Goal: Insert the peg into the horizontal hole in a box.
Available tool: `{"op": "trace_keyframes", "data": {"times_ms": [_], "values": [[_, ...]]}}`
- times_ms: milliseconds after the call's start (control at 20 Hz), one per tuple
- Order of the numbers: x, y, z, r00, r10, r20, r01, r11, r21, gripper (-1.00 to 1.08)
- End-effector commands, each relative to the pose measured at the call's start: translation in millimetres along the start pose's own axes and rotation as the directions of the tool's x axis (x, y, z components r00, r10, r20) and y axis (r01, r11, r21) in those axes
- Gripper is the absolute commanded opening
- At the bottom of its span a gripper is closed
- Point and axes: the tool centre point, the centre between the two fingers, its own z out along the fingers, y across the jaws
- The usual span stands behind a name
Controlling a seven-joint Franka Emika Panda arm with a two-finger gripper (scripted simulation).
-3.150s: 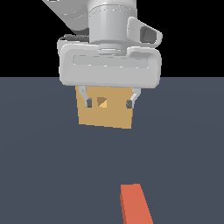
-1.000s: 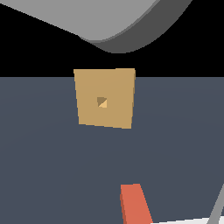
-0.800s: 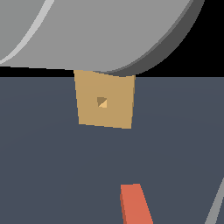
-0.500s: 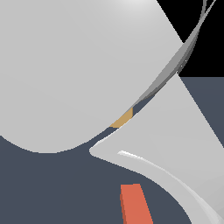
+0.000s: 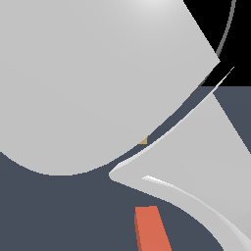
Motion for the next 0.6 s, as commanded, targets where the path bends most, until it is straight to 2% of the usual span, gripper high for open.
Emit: {"op": "trace_keyframes", "data": {"times_ms": [0, 550], "values": [[-0.2, 0.2, -0.3, 1.000, 0.000, 0.000, 0.000, 1.000, -0.001, -1.00], [6.3, -3.4, -2.0, 1.000, 0.007, 0.000, -0.007, 1.000, 0.000, -1.00]]}}
